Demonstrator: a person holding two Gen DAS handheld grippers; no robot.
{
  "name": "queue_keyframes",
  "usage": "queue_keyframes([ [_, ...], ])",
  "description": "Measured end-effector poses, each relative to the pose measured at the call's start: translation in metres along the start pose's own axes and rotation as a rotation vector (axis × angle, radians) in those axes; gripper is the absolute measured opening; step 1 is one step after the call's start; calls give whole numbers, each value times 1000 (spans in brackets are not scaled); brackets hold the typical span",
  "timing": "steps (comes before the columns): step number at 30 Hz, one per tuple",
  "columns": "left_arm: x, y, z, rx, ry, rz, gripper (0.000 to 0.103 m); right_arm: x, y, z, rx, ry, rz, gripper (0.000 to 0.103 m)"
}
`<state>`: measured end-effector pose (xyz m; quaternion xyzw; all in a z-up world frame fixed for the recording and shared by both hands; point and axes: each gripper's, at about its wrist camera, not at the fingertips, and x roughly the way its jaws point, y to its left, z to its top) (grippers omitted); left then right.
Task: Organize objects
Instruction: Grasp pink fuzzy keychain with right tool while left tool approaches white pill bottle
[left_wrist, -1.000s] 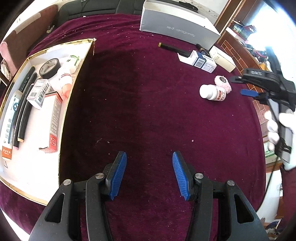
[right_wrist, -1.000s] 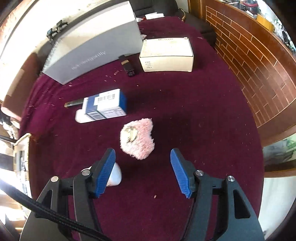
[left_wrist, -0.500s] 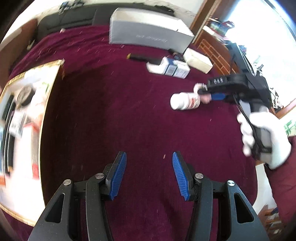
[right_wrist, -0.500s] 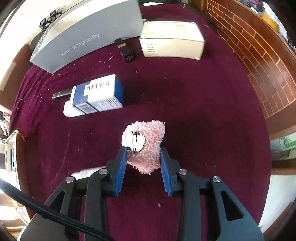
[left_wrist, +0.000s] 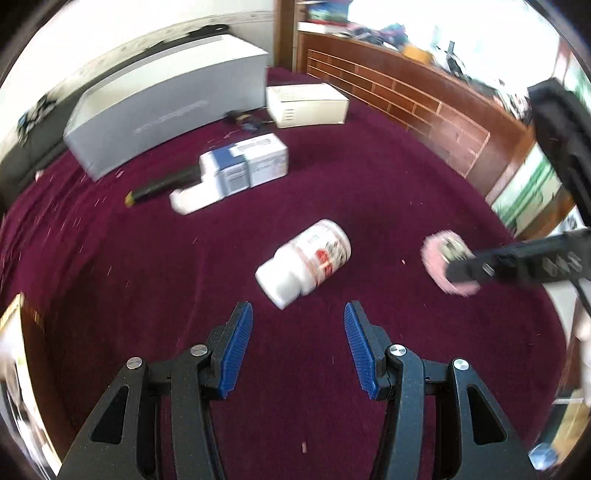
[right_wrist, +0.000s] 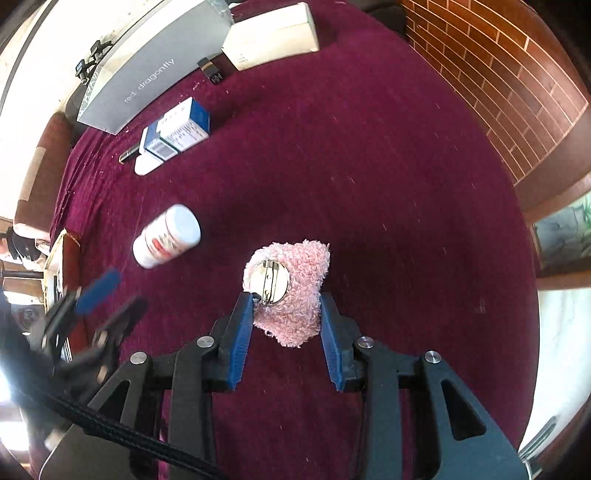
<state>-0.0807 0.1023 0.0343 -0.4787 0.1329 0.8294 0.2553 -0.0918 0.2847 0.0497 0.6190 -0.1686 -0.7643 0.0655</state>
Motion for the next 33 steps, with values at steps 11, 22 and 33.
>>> queue_keyframes([
  [11,38,-21,30,133,13,24,45,3,-11,-20,35,9,13,34],
  [22,42,-43,32,184,99,-121,12,9,-13,-25,53,14,27,34],
  [33,5,-31,40,157,0,-233,40,8,-19,-26,72,5,73,35],
])
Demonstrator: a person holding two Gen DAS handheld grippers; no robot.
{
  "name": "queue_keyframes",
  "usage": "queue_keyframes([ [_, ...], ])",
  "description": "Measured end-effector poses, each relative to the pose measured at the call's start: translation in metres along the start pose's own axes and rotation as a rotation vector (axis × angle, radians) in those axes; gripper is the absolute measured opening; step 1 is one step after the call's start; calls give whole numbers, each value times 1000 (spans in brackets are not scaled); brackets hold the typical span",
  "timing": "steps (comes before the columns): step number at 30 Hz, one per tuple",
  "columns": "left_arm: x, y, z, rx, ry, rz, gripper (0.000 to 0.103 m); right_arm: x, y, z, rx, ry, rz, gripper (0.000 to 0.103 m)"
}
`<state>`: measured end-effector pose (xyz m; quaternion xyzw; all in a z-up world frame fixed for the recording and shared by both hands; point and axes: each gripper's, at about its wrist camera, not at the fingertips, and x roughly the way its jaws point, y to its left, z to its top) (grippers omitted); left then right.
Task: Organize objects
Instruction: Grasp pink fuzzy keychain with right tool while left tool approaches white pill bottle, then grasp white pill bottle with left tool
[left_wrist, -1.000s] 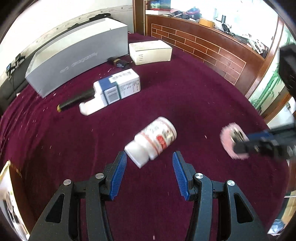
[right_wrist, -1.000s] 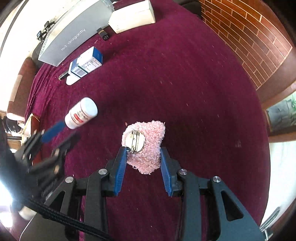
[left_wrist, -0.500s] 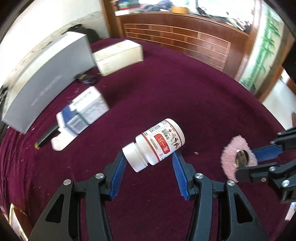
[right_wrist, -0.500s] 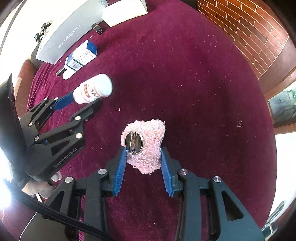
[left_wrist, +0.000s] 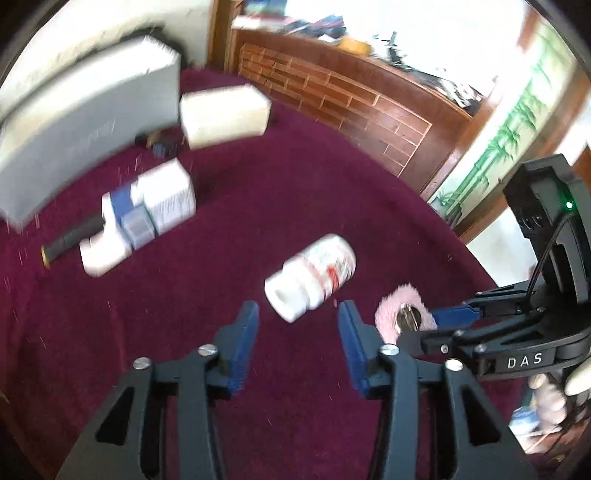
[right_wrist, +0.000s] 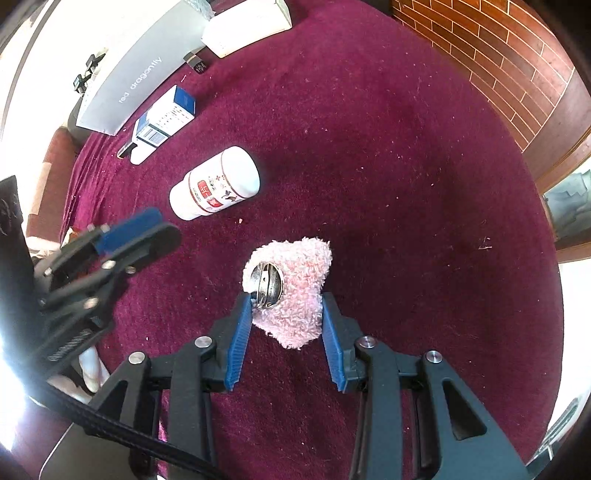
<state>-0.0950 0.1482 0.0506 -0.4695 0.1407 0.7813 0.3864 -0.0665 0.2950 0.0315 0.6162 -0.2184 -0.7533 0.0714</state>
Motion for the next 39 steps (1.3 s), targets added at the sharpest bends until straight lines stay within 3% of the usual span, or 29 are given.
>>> queue_keyframes([
  [5,24,-35,14,271,53,86,41,-1,-5,0,26,-3,31,34],
  [9,51,-48,20,336,91,113,41,-1,-6,-1,33,-8,39,34],
  [12,63,-49,25,297,94,96,41,-1,-5,-1,27,-13,35,34],
  [15,68,-42,29,195,92,64,40,-1,-4,-2,13,-15,23,34],
  [17,65,-40,30,146,96,80,31,-1,-2,-2,1,-18,9,34],
  [20,59,-34,23,87,100,94,30,-1,1,-2,-15,-23,-17,34],
  [29,23,-7,-25,-97,100,185,30,2,13,-5,-71,-42,-108,34],
  [39,-39,17,-80,-309,75,241,30,2,22,-8,-86,-44,-147,32],
])
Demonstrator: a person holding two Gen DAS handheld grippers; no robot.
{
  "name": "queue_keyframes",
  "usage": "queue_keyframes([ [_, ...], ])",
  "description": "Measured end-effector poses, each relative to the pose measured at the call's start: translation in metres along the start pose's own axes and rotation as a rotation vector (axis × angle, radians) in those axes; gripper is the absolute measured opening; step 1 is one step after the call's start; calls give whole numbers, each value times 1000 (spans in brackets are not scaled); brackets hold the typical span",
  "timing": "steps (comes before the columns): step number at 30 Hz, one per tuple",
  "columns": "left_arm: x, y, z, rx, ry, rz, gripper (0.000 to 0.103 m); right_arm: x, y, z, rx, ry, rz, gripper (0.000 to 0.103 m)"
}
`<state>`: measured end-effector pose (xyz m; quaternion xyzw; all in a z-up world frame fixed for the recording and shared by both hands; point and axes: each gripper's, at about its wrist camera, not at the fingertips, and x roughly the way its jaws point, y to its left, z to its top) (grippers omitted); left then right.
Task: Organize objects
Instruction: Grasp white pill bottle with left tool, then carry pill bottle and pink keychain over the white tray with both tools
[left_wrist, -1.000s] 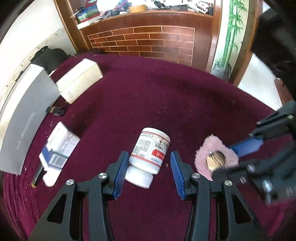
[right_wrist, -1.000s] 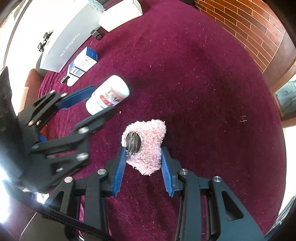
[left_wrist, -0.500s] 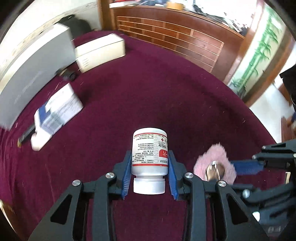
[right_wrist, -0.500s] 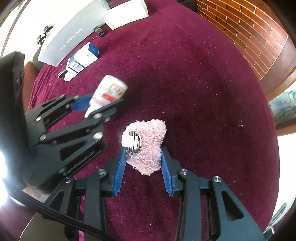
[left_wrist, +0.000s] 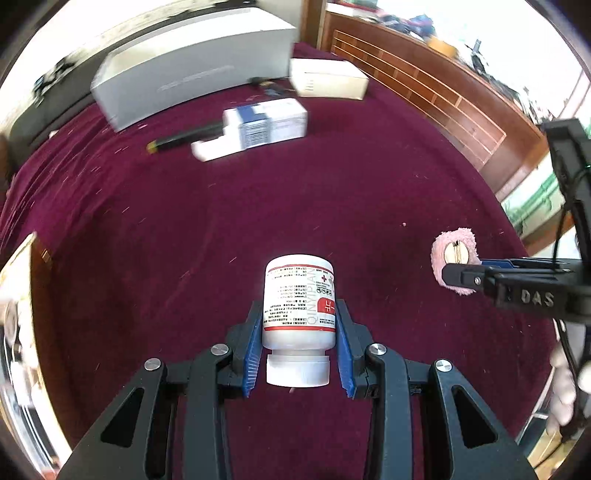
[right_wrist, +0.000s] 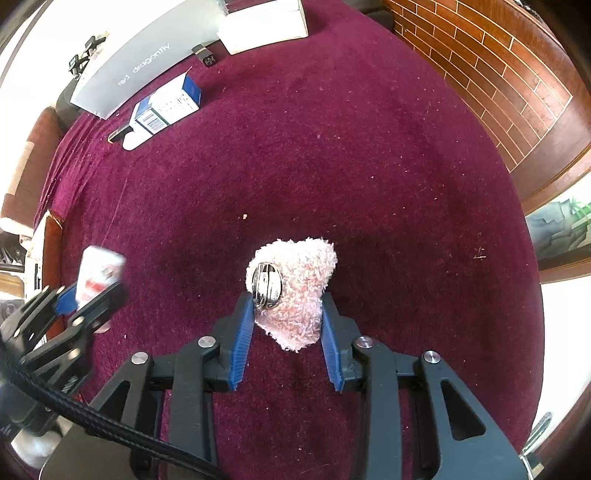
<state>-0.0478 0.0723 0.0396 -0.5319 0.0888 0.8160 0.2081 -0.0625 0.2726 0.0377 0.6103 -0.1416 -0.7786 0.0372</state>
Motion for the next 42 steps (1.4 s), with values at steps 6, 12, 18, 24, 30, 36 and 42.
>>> queue_keyframes([
  [6,-27,28,-20,-55,-23,13,30,0,13,-4,-7,12,-3,28],
  [12,-44,52,-38,-98,-35,9,30,-3,31,-12,-8,6,4,25],
  [18,-58,72,-55,-123,-42,6,30,-7,56,-20,-26,-2,14,24],
  [24,-72,89,-69,-145,-52,-8,30,-10,83,-31,-41,-2,25,24],
  [30,-90,110,-83,-163,-68,-2,30,-11,110,-41,-64,2,48,24],
  [36,-104,135,-98,-196,-72,12,30,-9,145,-50,-103,9,79,24],
  [42,-109,162,-115,-234,-65,26,30,-6,182,-58,-150,17,107,25],
])
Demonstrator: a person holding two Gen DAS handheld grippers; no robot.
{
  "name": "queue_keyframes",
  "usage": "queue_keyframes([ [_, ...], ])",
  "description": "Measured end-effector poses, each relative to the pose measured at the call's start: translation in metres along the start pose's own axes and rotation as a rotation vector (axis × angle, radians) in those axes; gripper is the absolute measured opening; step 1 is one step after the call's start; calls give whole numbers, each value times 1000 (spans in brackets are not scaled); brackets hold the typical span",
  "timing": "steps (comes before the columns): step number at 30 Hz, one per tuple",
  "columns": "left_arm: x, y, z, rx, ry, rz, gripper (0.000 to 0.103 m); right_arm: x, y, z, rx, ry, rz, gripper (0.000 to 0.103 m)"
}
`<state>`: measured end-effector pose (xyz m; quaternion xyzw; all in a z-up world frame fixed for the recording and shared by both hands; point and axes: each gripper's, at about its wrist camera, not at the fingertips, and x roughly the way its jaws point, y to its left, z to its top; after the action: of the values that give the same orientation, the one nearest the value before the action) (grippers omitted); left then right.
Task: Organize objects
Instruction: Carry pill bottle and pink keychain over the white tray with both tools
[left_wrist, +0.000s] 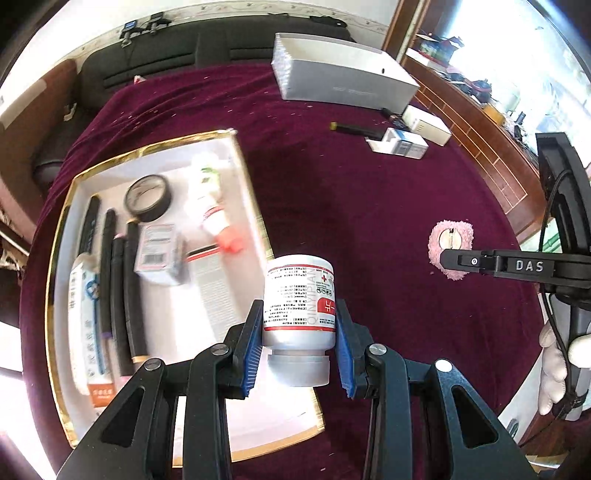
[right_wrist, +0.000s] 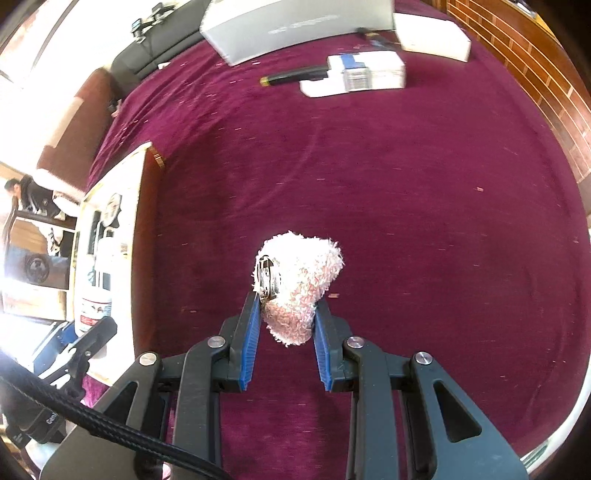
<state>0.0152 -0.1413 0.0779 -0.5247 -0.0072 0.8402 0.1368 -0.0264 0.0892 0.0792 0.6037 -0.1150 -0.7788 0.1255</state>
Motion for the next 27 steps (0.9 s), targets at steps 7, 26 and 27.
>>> queue_keyframes([
  [7,0,35,-11,-49,14,13,30,10,47,-2,-65,18,33,25],
  [26,28,100,-39,-126,102,23,30,50,146,-27,-226,133,127,25],
  [27,29,100,-39,-127,105,23,30,53,151,-30,-238,142,131,25],
])
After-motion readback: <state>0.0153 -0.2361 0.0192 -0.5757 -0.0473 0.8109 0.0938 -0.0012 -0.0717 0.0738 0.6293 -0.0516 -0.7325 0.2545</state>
